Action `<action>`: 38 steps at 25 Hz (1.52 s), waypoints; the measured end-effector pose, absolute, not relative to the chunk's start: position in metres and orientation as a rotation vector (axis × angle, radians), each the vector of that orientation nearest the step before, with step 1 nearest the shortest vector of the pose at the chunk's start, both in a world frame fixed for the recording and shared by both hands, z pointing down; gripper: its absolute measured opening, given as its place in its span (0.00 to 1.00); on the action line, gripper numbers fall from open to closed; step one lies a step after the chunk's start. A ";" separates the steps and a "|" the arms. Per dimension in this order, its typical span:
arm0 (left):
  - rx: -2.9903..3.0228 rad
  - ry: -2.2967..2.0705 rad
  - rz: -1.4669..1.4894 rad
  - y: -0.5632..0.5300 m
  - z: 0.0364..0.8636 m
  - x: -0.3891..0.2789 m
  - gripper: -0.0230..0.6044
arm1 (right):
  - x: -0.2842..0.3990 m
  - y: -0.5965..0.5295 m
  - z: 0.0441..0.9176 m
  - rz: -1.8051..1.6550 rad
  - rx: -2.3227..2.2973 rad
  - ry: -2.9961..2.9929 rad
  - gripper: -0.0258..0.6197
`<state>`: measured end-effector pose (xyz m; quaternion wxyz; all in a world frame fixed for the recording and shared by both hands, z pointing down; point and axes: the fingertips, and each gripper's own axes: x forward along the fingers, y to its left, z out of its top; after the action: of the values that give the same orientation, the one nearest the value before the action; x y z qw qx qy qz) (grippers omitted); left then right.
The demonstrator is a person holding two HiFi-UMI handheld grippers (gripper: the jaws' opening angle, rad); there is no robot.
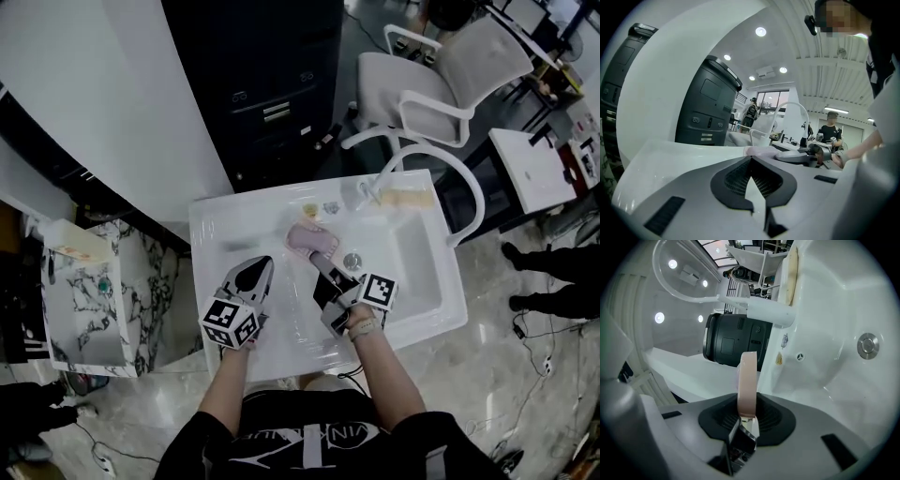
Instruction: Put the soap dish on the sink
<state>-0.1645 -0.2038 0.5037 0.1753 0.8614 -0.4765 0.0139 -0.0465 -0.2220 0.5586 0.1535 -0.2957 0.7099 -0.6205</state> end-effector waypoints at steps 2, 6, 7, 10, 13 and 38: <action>2.423 -1.340 0.060 -0.211 0.513 -0.161 0.06 | -0.052 -0.231 0.564 -1.804 -0.837 2.035 0.18; 2.399 -1.323 0.122 -0.225 0.532 -0.154 0.06 | -0.063 -0.246 0.575 -1.904 -0.828 2.023 0.18; 2.395 -1.320 0.135 -0.229 0.536 -0.153 0.06 | -0.066 -0.250 0.577 -1.918 -0.813 2.023 0.18; 2.390 -1.301 0.152 -0.237 0.544 -0.146 0.06 | -0.077 -0.265 0.576 -1.892 -0.690 2.034 0.18; 2.388 -1.281 0.134 -0.244 0.548 -0.137 0.06 | -0.080 -0.271 0.584 -1.939 -0.681 2.025 0.18; 2.345 -1.148 0.143 -0.284 0.583 -0.101 0.06 | -0.065 -0.308 0.611 -1.985 -0.806 1.908 0.19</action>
<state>-0.1012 -0.2837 0.5829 0.2605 0.8658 -0.4239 0.0529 -0.0646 -0.3079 0.6114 0.1360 -0.2783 0.6590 -0.6854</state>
